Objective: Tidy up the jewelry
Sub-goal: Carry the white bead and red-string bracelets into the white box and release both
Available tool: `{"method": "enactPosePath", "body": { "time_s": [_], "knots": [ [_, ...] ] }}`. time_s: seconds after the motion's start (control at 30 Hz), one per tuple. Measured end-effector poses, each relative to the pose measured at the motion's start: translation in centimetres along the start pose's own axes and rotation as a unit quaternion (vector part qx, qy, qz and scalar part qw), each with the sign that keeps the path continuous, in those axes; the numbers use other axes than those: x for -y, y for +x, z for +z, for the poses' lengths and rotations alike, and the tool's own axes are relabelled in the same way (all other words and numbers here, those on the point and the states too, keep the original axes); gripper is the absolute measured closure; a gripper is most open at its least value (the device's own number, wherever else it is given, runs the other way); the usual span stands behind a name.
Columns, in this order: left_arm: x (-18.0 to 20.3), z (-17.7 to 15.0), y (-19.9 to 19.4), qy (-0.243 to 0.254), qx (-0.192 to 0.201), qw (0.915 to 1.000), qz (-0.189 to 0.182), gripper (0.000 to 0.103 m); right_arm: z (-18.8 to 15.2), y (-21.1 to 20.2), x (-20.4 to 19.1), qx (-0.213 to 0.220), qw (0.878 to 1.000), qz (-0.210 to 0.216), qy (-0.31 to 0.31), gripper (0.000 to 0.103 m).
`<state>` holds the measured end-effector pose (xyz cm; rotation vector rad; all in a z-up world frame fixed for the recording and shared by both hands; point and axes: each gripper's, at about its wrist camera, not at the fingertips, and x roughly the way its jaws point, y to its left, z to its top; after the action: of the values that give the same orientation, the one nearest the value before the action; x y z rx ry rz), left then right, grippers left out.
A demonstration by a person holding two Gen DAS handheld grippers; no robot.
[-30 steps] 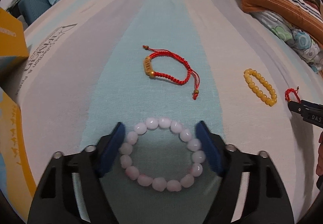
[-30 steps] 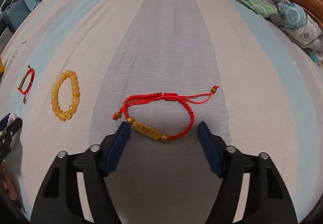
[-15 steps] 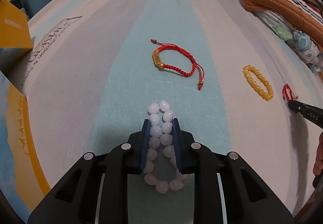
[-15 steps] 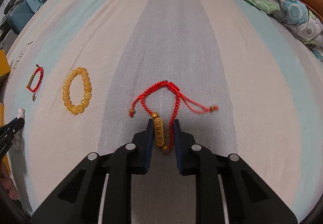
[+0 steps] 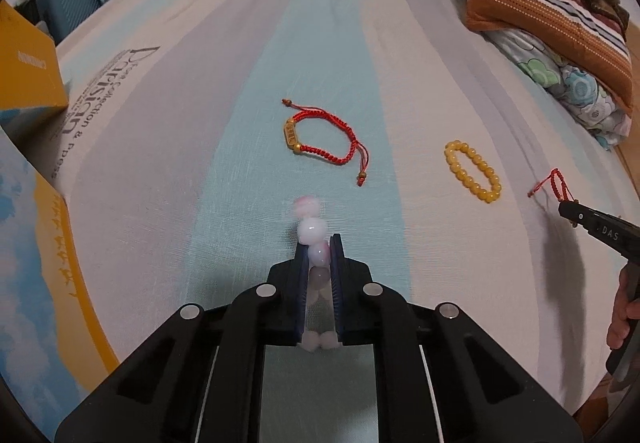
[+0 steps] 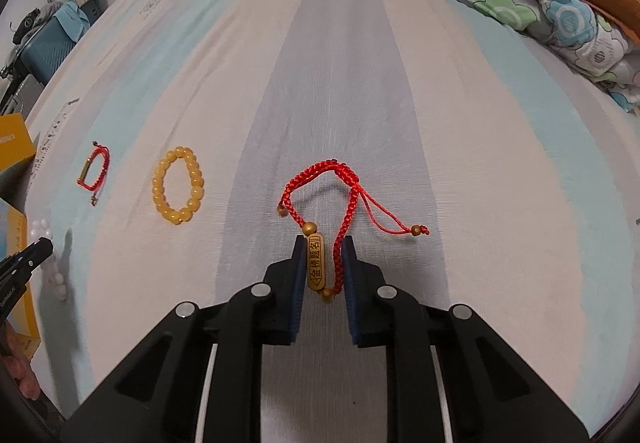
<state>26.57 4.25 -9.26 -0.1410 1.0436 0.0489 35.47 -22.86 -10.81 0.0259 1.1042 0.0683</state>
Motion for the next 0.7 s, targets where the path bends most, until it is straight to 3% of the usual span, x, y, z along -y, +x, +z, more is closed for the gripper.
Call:
{"method": "enactPosePath", "body": {
  "time_s": [0.7],
  "knots": [
    [1.4, -0.1, -5.5, 0.01, 0.016, 0.9998, -0.002, 0.094, -0.3, -6.3, -0.1, 0.039, 0.999, 0.012, 0.005, 0.087]
  ]
}}
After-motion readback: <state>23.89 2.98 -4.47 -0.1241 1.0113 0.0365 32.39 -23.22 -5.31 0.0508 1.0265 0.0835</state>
